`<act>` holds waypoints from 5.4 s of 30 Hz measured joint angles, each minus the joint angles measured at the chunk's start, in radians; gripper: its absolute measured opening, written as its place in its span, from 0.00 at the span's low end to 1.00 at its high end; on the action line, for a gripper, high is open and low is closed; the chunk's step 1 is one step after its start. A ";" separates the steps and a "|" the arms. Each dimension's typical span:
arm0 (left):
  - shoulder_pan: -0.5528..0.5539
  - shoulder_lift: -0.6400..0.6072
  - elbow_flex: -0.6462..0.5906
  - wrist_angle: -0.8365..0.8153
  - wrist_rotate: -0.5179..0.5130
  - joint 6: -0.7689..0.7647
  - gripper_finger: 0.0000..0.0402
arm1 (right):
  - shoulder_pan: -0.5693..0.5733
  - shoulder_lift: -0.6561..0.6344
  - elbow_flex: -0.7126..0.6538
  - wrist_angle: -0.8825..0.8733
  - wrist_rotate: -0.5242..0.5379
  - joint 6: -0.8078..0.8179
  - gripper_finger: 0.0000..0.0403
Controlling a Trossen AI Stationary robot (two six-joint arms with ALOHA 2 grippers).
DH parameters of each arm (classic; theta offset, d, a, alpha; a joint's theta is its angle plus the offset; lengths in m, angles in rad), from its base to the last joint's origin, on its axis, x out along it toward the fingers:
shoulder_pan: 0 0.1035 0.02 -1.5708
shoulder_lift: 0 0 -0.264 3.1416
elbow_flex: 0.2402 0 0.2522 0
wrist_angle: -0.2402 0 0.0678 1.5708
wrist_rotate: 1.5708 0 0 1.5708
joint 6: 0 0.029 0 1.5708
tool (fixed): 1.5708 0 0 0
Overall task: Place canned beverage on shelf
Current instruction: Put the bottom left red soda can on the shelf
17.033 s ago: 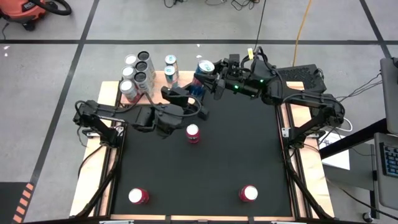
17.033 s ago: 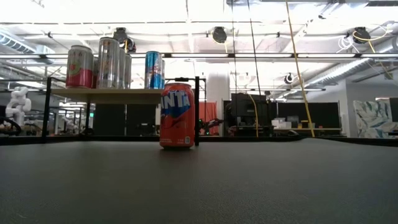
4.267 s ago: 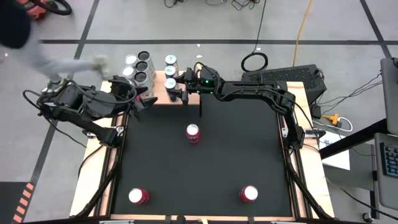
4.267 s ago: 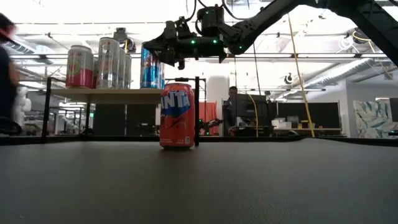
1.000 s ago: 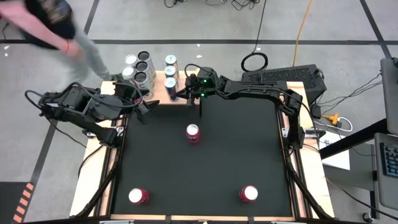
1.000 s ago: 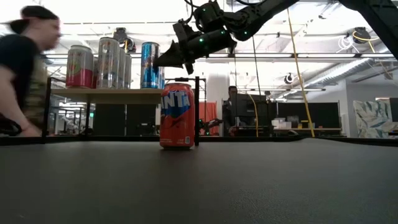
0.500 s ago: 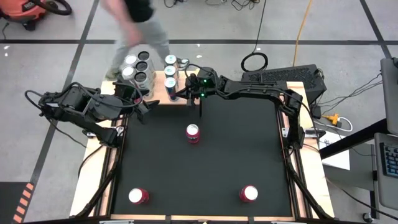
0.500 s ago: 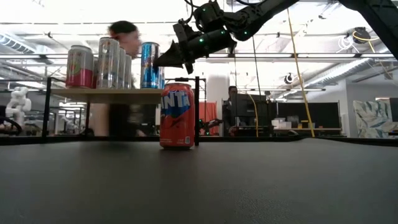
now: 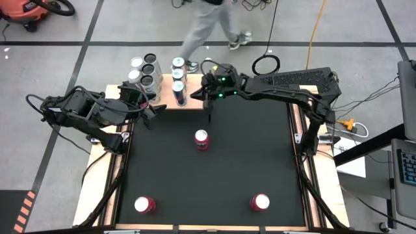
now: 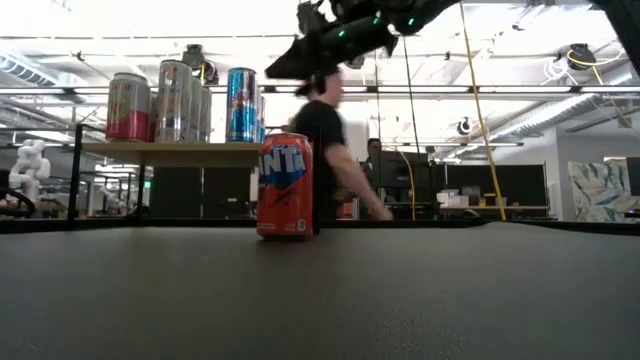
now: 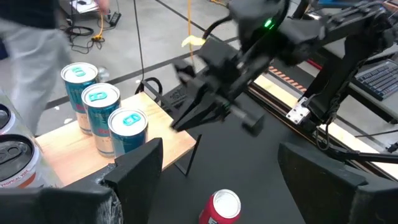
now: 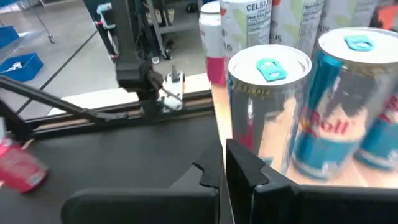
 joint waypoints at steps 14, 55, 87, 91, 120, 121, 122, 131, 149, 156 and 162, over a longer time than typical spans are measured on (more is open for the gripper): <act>-0.007 0.000 0.000 -0.173 0.138 -0.190 0.80 | 0.064 -0.319 0.000 -0.708 -0.003 0.072 0.00; -0.415 0.315 -0.298 0.207 0.879 -0.363 0.74 | 0.283 -0.480 0.000 -1.305 0.001 -0.108 0.00; -0.436 0.328 -0.297 -0.046 1.069 -0.887 0.74 | 0.284 -0.506 0.000 -1.278 0.001 -0.105 0.00; -0.444 0.327 -0.297 -0.063 1.074 -0.919 0.74 | 0.284 -0.506 0.000 -1.242 0.001 -0.105 0.00; -0.533 0.333 -0.297 -0.118 1.053 -1.179 1.00 | 0.284 -0.505 0.000 -1.251 0.002 0.079 0.00; -0.533 0.333 -0.297 -0.105 1.051 -1.186 1.00 | 0.284 -0.505 0.000 -1.257 0.002 0.086 0.00; -0.533 0.333 -0.297 -0.094 1.051 -1.199 1.00 | 0.284 -0.505 0.000 -1.260 0.002 0.091 0.00; -0.560 0.380 -0.296 -0.117 0.956 -1.263 1.00 | 0.284 -0.505 0.000 -1.240 0.083 0.154 0.00; -0.570 0.479 -0.296 -0.100 0.957 -1.200 1.00 | 0.285 -0.505 0.000 -1.227 0.110 0.195 0.00; -0.573 0.499 -0.297 -0.065 0.950 -1.193 1.00 | 0.290 -0.505 0.000 -1.218 0.111 0.195 0.00; -0.574 0.500 -0.298 -0.055 0.949 -1.194 1.00 | 0.290 -0.505 0.000 -1.218 0.111 0.195 0.00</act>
